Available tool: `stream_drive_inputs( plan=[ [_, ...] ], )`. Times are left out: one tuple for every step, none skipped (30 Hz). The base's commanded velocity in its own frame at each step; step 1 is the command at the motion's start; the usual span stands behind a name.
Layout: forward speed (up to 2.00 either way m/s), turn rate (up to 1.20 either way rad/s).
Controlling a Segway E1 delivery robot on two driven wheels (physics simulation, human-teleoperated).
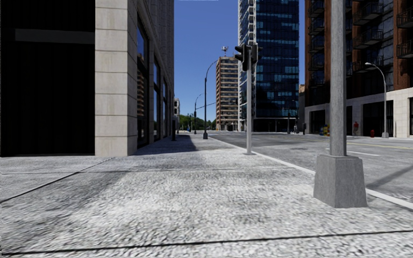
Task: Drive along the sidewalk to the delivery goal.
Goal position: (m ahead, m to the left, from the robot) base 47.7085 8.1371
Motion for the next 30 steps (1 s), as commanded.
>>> stream_drive_inputs(
  plan=[
    [2.0, 0.0],
    [2.0, 0.0],
    [2.0, 0.0],
    [2.0, 0.0],
    [2.0, 0.0],
    [2.0, 0.0],
    [2.0, 0.0],
    [2.0, 0.0],
    [2.0, 0.0],
    [2.0, 0.0],
    [2.0, 0.0],
    [2.0, 0.0],
    [2.0, 0.0],
    [2.0, 0.0],
    [2.0, 0.0],
    [2.0, 0.0],
    [2.0, 0.0],
    [2.0, 0.0],
    [2.0, 0.0],
    [2.0, 0.0],
    [2.0, 0.0],
    [2.0, 0.0],
    [2.0, 0.0],
    [2.0, 0.0],
    [2.0, 0.0],
    [2.0, 0.0],
    [2.0, 0.0],
    [2.0, 0.0],
    [2.0, 0.0],
    [2.0, 0.0]
  ],
)
